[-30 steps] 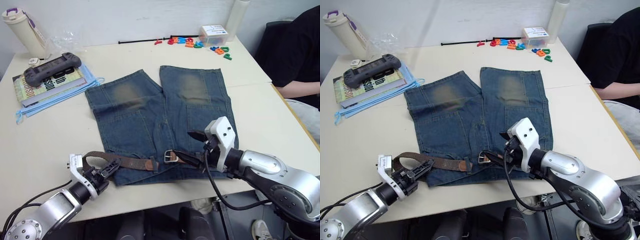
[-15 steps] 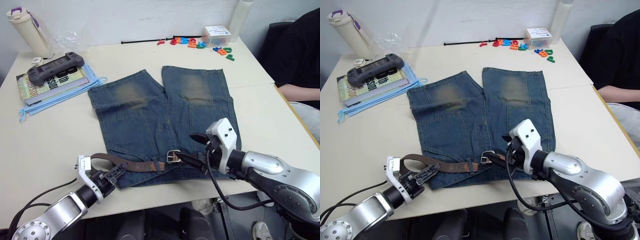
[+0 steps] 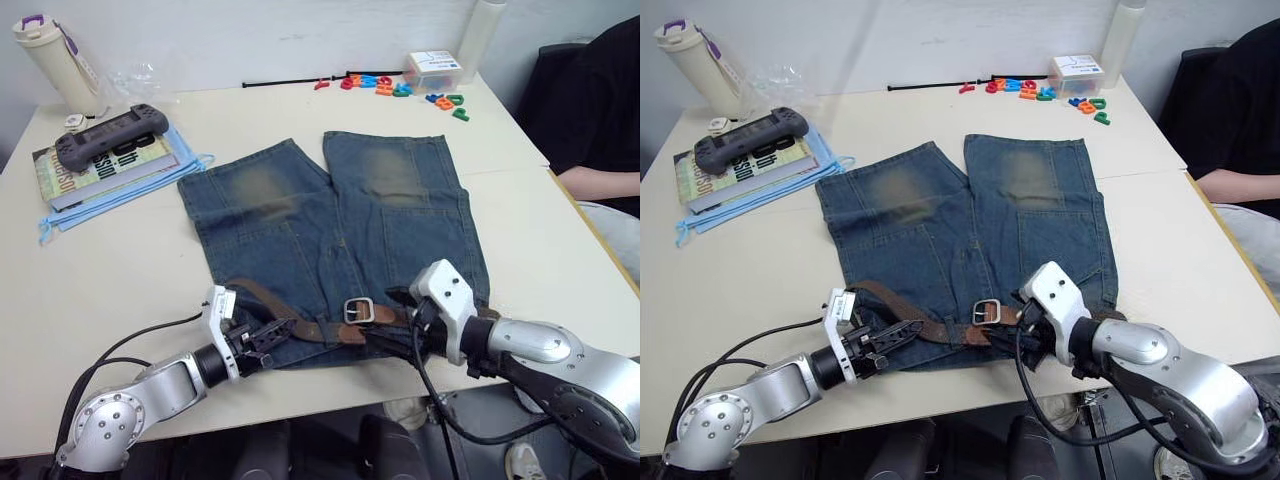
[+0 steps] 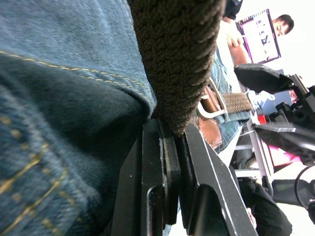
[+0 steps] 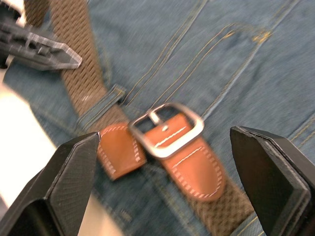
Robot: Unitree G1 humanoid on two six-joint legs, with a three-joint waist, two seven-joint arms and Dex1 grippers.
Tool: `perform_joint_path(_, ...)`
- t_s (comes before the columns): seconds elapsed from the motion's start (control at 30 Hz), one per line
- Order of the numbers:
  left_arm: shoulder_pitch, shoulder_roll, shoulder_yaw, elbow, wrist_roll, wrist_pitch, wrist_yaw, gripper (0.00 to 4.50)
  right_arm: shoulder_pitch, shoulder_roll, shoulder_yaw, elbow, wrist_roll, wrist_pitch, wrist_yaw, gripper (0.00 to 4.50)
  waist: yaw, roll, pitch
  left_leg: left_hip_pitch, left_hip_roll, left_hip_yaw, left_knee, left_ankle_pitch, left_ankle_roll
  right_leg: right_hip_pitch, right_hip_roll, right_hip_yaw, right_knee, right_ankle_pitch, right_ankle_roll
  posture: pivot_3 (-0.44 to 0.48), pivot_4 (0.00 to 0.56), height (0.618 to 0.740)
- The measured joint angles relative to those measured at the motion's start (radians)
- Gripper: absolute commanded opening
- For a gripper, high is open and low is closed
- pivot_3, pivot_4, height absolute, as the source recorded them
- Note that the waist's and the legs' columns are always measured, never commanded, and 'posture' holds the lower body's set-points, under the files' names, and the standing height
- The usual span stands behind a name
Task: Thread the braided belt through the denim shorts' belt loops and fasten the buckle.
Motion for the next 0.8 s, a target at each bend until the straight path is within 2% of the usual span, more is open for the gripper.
perform_joint_path(0.07, -0.014, -0.003, -0.006, 0.000, 0.016, 0.006, -0.007, 0.00, 0.006, -0.017, 0.008, -0.008, -0.022, -0.011, 0.017, 4.49, 0.000, 0.000, 0.000, 0.000, 0.000, 0.000, 0.000, 0.000, 0.000, 0.000, 0.000, 0.000, 0.000, 0.000, 0.000, 0.000, 0.150, 0.714)
perform_joint_path(0.17, -0.051, -0.035, -0.018, 0.000, 0.032, 0.013, -0.012, 0.00, 0.041, -0.112, 0.060, -0.031, -0.121, -0.082, 0.076, 4.49, 0.002, 0.000, 0.000, -0.001, -0.001, 0.000, 0.001, 0.000, 0.001, 0.000, 0.000, 0.000, 0.000, 0.001, 0.001, 0.000, 0.150, 0.714)
perform_joint_path(0.33, -0.077, -0.051, -0.029, 0.000, 0.060, 0.032, -0.029, 0.00, 0.118, -0.256, 0.198, -0.033, -0.457, -0.341, 0.124, 4.49, 0.000, -0.001, 0.000, 0.000, -0.003, 0.000, 0.001, 0.000, 0.000, 0.000, 0.000, 0.000, 0.000, 0.001, 0.002, 0.000, 0.150, 0.714)
perform_joint_path(0.5, -0.088, -0.059, -0.025, 0.001, 0.063, 0.053, -0.035, 0.00, 0.196, -0.265, 0.262, 0.007, -0.735, -0.592, 0.116, 4.49, 0.001, -0.001, 0.000, 0.000, -0.002, 0.000, 0.002, 0.001, -0.001, 0.001, 0.000, 0.000, 0.000, 0.001, 0.003, 0.000, 0.150, 0.714)
perform_joint_path(0.6, -0.094, -0.059, -0.017, 0.001, 0.063, 0.066, -0.036, 0.00, 0.201, -0.229, 0.269, 0.042, -0.855, -0.699, 0.103, 4.49, 0.000, -0.001, 0.000, 0.000, -0.002, 0.000, 0.002, 0.002, -0.001, 0.001, 0.001, 0.000, 0.000, 0.002, 0.003, 0.000, 0.150, 0.714)
perform_joint_path(0.8, -0.111, -0.065, -0.007, 0.002, 0.057, 0.087, -0.029, 0.00, 0.204, -0.142, 0.327, 0.110, -1.037, -0.812, 0.094, 4.49, 0.000, -0.001, 0.000, 0.001, -0.002, -0.001, 0.002, 0.002, -0.002, 0.002, 0.001, 0.000, 0.000, 0.002, 0.003, 0.000, 0.150, 0.714)
